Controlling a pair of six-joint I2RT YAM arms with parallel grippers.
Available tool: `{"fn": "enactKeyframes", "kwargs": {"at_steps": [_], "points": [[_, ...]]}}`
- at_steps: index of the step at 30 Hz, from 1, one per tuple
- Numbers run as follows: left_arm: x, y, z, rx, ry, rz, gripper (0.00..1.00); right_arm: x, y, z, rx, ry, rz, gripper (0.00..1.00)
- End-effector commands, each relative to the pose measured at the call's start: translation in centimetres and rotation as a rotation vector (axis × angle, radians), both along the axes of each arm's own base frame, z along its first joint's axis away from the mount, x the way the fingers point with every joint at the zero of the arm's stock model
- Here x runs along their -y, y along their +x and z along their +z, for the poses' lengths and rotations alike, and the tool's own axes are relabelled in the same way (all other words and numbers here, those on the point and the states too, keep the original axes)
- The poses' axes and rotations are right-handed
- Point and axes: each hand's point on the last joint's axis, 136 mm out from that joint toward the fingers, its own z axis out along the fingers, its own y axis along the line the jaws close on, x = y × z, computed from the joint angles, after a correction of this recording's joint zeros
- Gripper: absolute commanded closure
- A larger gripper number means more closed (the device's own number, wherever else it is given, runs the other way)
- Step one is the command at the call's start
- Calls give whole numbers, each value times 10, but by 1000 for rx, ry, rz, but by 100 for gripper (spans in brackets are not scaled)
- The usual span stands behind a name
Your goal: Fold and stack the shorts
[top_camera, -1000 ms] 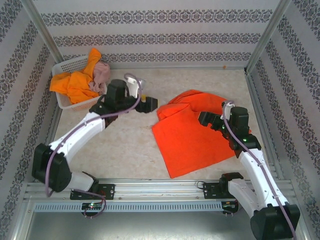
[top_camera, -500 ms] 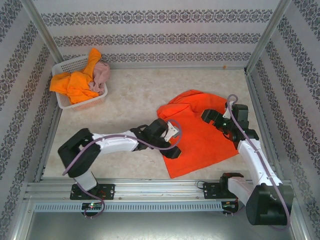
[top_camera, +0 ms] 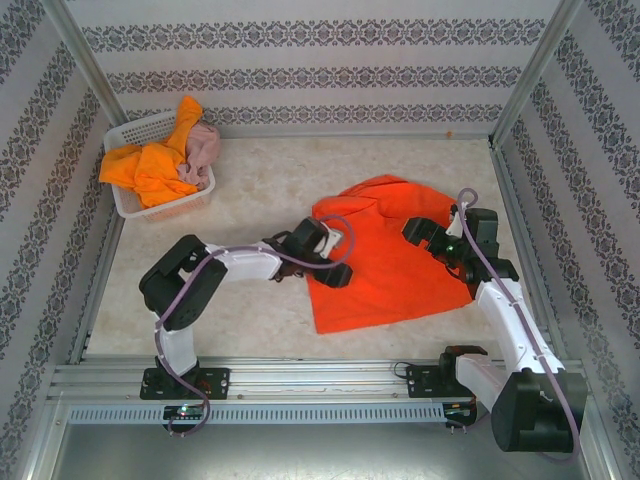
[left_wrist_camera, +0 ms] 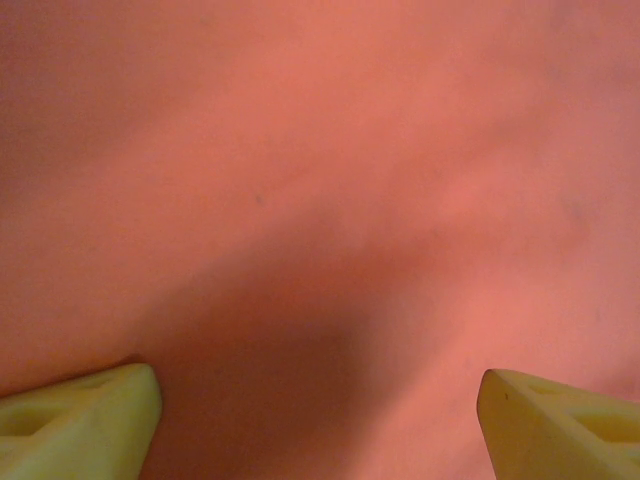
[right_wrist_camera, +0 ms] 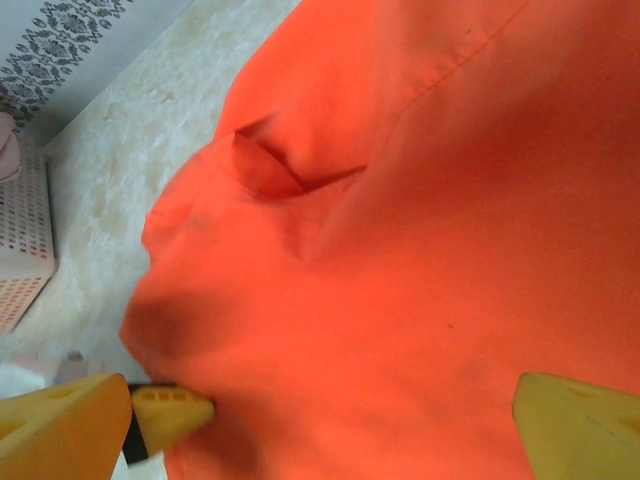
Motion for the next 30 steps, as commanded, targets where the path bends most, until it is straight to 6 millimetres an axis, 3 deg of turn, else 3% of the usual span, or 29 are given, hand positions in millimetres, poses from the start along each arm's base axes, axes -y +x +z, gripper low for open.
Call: {"fn": "enactKeyframes", "kwargs": {"at_steps": [1, 4, 7, 9, 12, 15, 18, 24, 27, 30], "points": [[-51, 30, -37, -97, 63, 169, 16, 0, 3, 6, 22, 22, 1, 2], [-76, 65, -37, -101, 27, 243, 17, -1, 4, 4, 11, 33, 5, 2], [-99, 103, -23, -62, -14, 299, 18, -2, 4, 0, -5, 43, 1, 2], [-114, 126, -3, -28, -48, 336, 20, -2, 4, -2, -16, 54, -9, 2], [-131, 136, 42, 41, -90, 374, 21, -2, 3, -4, -30, 71, -18, 2], [-146, 116, 82, 91, -96, 412, 20, 3, -3, -13, -70, 67, -61, 2], [-161, 75, 95, 68, -118, 474, 19, 9, -9, -23, -101, 57, -103, 2], [-198, -9, 63, -87, -116, 677, 21, 16, -13, -38, -132, 59, -167, 2], [-206, -34, 47, -161, -141, 756, 23, 16, -11, -42, -152, 61, -168, 2], [-213, -46, 33, -196, -131, 804, 26, 14, -10, -45, -169, 71, -158, 2]]}}
